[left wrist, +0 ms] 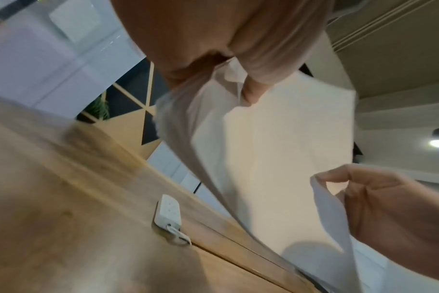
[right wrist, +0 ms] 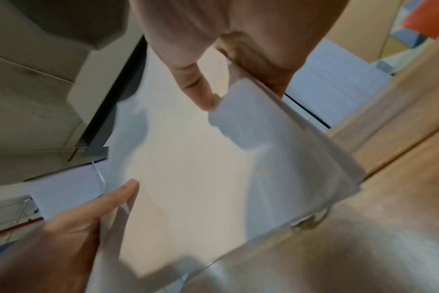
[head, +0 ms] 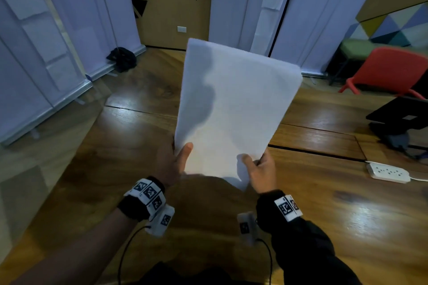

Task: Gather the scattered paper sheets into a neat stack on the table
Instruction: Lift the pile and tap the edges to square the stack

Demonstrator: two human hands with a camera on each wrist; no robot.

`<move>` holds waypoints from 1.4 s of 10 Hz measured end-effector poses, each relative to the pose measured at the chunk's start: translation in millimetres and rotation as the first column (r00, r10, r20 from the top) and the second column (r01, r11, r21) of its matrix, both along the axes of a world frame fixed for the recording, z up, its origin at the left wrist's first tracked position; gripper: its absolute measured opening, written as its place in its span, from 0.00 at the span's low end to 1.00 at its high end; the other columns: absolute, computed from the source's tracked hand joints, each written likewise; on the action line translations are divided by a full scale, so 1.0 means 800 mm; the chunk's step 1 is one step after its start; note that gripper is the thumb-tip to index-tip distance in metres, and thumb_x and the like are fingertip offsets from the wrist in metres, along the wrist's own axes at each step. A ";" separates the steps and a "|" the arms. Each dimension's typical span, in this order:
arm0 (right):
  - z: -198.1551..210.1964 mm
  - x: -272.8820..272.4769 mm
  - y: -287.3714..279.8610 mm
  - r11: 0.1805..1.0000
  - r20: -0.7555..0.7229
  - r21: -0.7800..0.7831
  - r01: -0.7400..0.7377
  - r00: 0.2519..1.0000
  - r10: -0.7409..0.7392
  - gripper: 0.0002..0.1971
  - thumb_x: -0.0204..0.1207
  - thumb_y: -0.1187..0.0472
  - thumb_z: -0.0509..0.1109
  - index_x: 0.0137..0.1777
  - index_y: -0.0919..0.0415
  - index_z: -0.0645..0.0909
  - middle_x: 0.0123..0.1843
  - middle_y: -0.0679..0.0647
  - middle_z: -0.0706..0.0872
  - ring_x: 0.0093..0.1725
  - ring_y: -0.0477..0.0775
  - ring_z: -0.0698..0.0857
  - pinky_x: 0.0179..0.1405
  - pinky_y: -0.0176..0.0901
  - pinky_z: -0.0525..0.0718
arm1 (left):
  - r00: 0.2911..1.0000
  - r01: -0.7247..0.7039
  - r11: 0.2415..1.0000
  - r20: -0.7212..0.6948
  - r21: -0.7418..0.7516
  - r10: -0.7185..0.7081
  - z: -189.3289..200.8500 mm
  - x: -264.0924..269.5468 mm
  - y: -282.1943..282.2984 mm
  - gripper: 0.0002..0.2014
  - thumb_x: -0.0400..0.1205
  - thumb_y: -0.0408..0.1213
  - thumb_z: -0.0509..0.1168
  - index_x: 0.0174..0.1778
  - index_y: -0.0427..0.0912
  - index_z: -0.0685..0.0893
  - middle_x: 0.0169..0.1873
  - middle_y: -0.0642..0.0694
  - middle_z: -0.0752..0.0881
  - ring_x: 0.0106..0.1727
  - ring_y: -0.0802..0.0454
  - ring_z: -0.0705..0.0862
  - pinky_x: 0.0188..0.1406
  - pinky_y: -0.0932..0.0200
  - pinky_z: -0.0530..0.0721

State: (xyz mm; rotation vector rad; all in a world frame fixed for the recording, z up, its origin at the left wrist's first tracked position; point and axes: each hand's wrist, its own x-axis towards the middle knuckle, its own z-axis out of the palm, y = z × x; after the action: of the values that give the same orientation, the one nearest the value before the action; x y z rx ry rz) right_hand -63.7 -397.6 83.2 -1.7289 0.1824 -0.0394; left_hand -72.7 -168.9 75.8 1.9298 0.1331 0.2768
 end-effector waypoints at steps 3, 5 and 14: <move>-0.081 -0.030 0.008 0.996 -0.496 -0.035 -0.086 0.866 0.057 0.08 0.83 0.58 0.63 0.55 0.60 0.80 0.54 0.61 0.84 0.56 0.59 0.82 0.46 0.37 0.76 | 0.942 -0.057 0.970 -0.333 -0.237 -0.026 -0.081 -0.034 -0.021 0.22 0.61 0.46 0.70 0.45 0.34 0.86 0.46 0.30 0.87 0.52 0.37 0.85 0.54 0.42 0.85; -0.081 -0.018 0.011 0.990 -0.463 0.140 0.003 0.884 0.062 0.09 0.76 0.57 0.70 0.50 0.59 0.75 0.43 0.50 0.80 0.43 0.54 0.83 0.32 0.31 0.77 | 0.945 -0.092 0.910 -0.324 -0.403 -0.048 -0.083 -0.026 -0.022 0.16 0.61 0.39 0.76 0.42 0.41 0.82 0.40 0.44 0.85 0.45 0.43 0.84 0.38 0.62 0.85; -0.144 -0.042 0.002 0.993 -0.745 -0.053 -0.106 0.666 0.032 0.04 0.59 0.70 0.67 0.34 0.68 0.81 0.33 0.61 0.82 0.34 0.60 0.79 0.37 0.47 0.78 | 0.382 -0.090 0.906 -0.854 -0.415 -0.353 -0.139 -0.039 0.001 0.13 0.74 0.29 0.72 0.51 0.25 0.86 0.51 0.32 0.88 0.44 0.36 0.87 0.49 0.46 0.85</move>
State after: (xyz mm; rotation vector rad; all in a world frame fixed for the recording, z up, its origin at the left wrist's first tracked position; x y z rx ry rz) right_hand -97.0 -395.7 -31.7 -1.7542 0.7335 0.7528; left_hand -103.8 -167.8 -35.1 1.4325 0.7202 -0.9588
